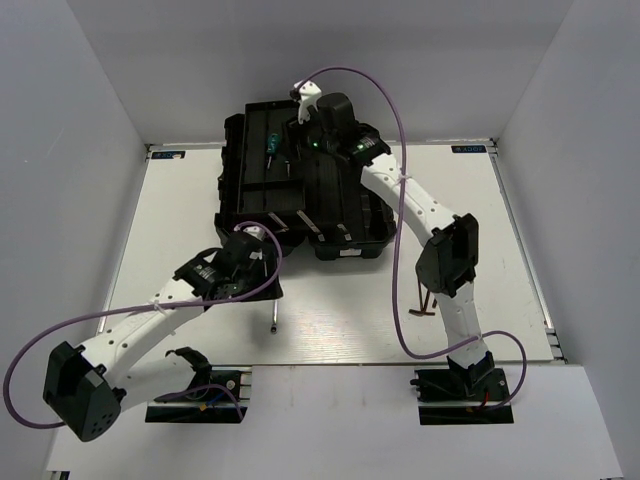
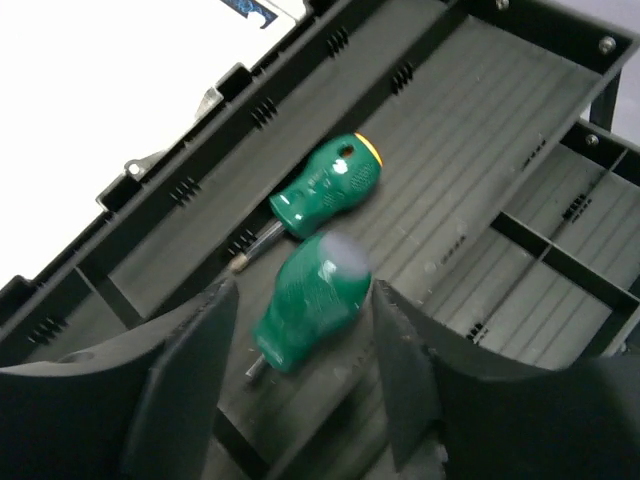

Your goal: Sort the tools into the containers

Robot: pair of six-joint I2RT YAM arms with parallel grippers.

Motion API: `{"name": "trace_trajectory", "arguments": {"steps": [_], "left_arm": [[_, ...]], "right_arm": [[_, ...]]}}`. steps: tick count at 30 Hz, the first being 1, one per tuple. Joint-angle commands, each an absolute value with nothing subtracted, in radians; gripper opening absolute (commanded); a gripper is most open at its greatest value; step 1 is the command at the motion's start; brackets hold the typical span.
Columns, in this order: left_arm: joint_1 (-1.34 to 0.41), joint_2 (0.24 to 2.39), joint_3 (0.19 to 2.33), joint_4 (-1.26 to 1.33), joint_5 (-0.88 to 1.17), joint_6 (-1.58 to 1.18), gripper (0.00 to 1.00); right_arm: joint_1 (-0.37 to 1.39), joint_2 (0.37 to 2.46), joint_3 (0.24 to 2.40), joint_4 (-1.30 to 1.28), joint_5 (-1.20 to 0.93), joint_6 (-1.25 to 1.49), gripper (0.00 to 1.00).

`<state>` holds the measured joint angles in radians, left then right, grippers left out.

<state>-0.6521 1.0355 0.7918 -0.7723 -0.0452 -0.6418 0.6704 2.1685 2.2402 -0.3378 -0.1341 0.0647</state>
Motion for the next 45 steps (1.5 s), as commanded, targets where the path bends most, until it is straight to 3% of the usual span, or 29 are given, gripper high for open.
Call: {"name": "trace_trajectory", "arguments": {"steps": [1,7,9,11,12,13,14,20,22,26,36,41,45], "left_arm": [[-0.666,1.064,0.799,-0.733,-0.061,-0.618,0.74],[-0.675,1.133,0.799,-0.709,-0.07,-0.609,0.74],[-0.684,1.149,0.799,-0.686,-0.08,-0.609,0.74],[-0.684,1.175,0.788,-0.671,-0.089,-0.609,0.74],[-0.684,1.184,0.767,-0.651,-0.089,-0.609,0.72],[-0.684,1.195,0.767,-0.637,-0.089,-0.618,0.69],[-0.684,1.216,0.753,-0.614,-0.089,-0.618,0.67],[-0.695,1.324,0.739,-0.592,-0.115,-0.637,0.54],[-0.695,1.35,0.749,-0.592,-0.13,-0.637,0.54],[-0.706,1.39,0.758,-0.601,-0.159,-0.637,0.5],[-0.724,1.476,0.739,-0.539,-0.187,-0.646,0.47],[-0.724,1.496,0.721,-0.515,-0.196,-0.646,0.44],[-0.724,1.496,0.677,-0.48,-0.196,-0.655,0.4]], "right_arm": [[0.655,2.154,2.238,-0.314,-0.143,0.066,0.63],[0.621,2.06,2.229,-0.337,-0.155,0.052,0.68],[0.606,1.981,2.197,-0.363,-0.104,0.019,0.65],[0.589,1.876,2.113,-0.388,-0.013,0.005,0.47],[0.575,1.847,2.077,-0.393,0.029,-0.035,0.32],[0.565,1.788,1.98,-0.406,0.046,-0.046,0.03],[0.533,1.735,1.95,-0.435,0.084,-0.06,0.0],[0.388,1.518,1.604,-0.656,0.101,-0.101,0.0],[0.318,1.491,1.551,-0.686,0.084,-0.104,0.0],[0.226,1.398,1.381,-0.727,0.029,-0.092,0.17],[0.066,1.319,1.195,-0.761,-0.136,-0.075,0.2],[0.017,1.331,1.166,-0.765,-0.242,-0.035,0.35],[-0.02,1.342,1.152,-0.776,-0.288,-0.022,0.38]]}}
